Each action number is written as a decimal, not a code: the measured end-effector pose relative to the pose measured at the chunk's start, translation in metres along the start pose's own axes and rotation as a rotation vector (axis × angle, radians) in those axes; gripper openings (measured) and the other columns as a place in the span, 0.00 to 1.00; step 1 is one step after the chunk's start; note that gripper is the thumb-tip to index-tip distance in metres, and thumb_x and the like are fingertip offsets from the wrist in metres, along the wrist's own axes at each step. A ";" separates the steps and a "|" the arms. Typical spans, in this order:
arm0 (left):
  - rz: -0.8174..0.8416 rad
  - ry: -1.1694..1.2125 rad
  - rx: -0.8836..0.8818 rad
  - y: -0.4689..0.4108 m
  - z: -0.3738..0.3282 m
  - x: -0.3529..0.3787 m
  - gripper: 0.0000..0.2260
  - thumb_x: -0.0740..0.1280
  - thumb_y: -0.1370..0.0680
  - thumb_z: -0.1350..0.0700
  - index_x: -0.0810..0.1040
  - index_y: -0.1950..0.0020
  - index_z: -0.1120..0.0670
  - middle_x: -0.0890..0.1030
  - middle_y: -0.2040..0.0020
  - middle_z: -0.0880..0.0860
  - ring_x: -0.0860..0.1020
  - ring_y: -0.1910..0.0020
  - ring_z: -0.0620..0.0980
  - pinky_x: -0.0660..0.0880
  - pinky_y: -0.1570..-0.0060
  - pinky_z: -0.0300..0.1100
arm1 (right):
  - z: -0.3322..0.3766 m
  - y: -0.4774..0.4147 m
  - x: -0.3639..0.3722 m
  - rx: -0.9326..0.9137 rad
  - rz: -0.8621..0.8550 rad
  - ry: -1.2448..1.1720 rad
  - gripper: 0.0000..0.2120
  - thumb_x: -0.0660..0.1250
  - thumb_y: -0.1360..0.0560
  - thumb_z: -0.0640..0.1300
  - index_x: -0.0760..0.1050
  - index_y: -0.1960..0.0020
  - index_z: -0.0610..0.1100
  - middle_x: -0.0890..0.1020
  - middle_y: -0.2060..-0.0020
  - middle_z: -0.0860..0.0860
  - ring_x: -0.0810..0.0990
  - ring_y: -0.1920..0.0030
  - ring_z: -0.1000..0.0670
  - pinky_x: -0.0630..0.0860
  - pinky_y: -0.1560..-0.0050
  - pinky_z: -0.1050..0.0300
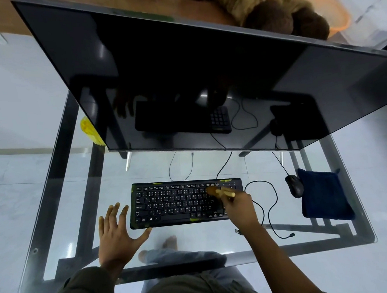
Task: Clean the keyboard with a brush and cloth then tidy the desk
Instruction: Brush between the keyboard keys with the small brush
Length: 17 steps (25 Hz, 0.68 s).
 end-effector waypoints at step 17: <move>0.021 -0.004 -0.010 0.000 0.001 0.000 0.45 0.59 0.33 0.24 0.67 0.27 0.54 0.64 0.23 0.58 0.57 0.21 0.59 0.53 0.23 0.62 | -0.017 0.026 0.005 0.077 0.132 0.194 0.14 0.64 0.25 0.46 0.82 0.65 0.44 0.85 0.68 0.50 0.81 0.68 0.50 0.79 0.62 0.56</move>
Point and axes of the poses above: each hand's wrist, its own y-axis away from the middle knuckle, its own x-axis out of the palm, z = x × y, the point moved 7 cm from there along -y, towards the middle knuckle
